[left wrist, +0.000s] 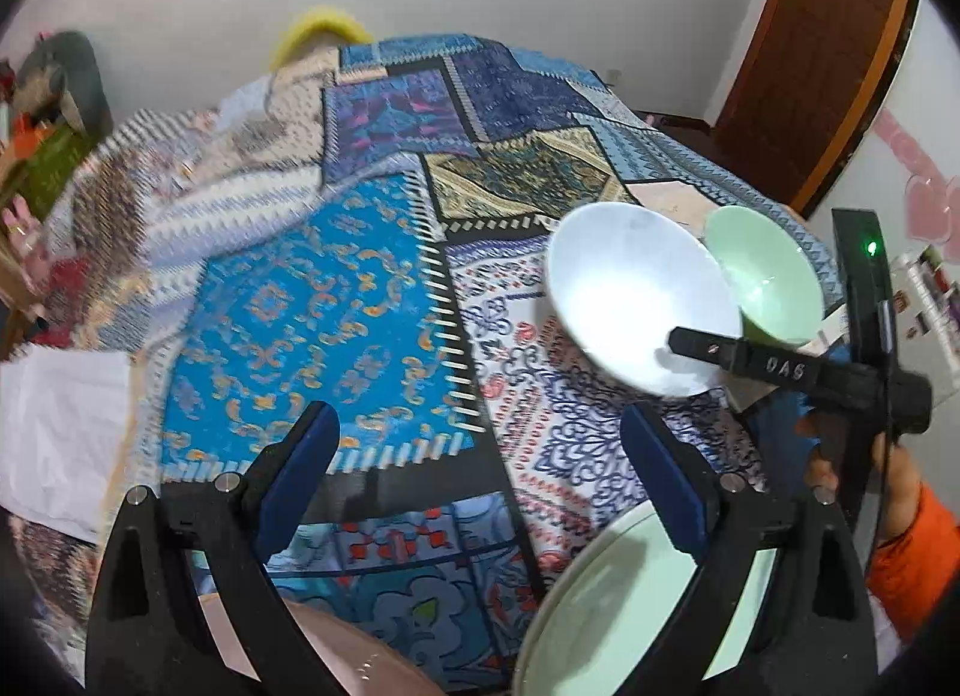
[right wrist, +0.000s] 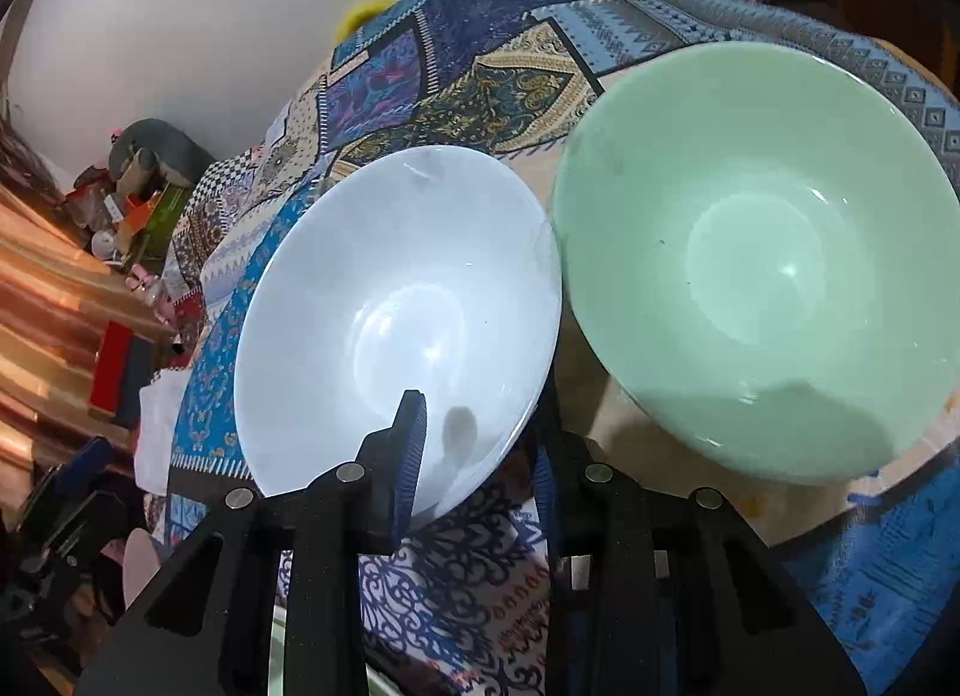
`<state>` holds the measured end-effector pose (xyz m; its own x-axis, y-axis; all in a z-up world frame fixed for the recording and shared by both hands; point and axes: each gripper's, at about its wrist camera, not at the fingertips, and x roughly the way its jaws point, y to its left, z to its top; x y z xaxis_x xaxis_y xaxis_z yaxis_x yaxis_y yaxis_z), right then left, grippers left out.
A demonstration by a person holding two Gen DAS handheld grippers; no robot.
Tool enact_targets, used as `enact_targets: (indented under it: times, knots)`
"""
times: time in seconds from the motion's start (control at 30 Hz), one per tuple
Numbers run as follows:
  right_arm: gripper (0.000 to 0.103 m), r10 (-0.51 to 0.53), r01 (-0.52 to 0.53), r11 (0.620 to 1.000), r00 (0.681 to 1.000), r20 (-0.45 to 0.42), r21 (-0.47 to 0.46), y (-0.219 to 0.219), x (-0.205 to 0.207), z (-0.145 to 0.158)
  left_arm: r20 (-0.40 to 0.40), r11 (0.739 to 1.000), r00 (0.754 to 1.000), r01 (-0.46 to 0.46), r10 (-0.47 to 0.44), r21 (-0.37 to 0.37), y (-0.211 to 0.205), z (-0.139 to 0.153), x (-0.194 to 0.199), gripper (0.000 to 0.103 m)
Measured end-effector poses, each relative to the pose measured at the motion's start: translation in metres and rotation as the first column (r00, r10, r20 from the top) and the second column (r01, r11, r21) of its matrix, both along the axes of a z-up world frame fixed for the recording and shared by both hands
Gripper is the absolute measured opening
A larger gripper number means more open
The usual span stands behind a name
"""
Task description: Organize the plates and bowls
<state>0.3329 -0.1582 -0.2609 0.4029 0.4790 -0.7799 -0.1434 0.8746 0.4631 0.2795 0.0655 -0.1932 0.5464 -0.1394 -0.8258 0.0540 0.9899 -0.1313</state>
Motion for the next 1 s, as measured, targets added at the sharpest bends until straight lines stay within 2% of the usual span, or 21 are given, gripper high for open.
enact_targets:
  times: [0.1, 0.3, 0.37, 0.5, 0.6, 0.63, 0.8, 1.0]
  knots:
    - [0.029, 0.054, -0.054, 0.999, 0.999, 0.003, -0.005, 0.005, -0.002, 0.001, -0.031, 0.999, 0.999, -0.013, 0.012, -0.048, 0.002, -0.005, 0.010, 0.096]
    - [0.029, 0.199, -0.198, 0.979, 0.980, 0.024, -0.054, 0.023, -0.011, 0.003, -0.076, 0.999, 0.997, -0.036, 0.032, -0.041, -0.003, -0.020, 0.033, 0.093]
    - [0.029, 0.247, -0.244, 0.967, 0.968, 0.034, -0.073, 0.030, -0.016, 0.005, -0.098, 0.999, 0.995, -0.024, 0.022, -0.023, -0.008, -0.027, 0.041, 0.085]
    - [0.029, 0.283, -0.280, 0.958, 0.959, 0.036, -0.067, 0.036, -0.015, 0.005, -0.154, 0.998, 0.988, 0.006, 0.002, 0.055, -0.017, -0.044, 0.057, 0.054]
    - [0.029, 0.287, -0.284, 0.956, 0.957, 0.033, -0.072, 0.037, -0.011, 0.004, -0.191, 0.997, 0.982, 0.028, -0.014, 0.071, -0.020, -0.056, 0.062, 0.029]
    - [0.030, 0.287, -0.285, 0.956, 0.957, 0.030, -0.073, 0.037, -0.010, 0.003, -0.199, 0.997, 0.980, 0.033, -0.019, 0.071, -0.021, -0.059, 0.063, 0.024]
    - [0.033, 0.231, -0.229, 0.971, 0.973, 0.028, -0.065, 0.035, -0.003, 0.005, -0.184, 0.995, 0.982, 0.066, -0.051, 0.080, -0.025, -0.063, 0.063, 0.017]
    - [0.033, 0.171, -0.170, 0.982, 0.985, 0.011, -0.086, 0.034, 0.013, 0.002, -0.157, 0.994, 0.987, 0.053, -0.039, 0.092, -0.025, -0.062, 0.063, 0.017]
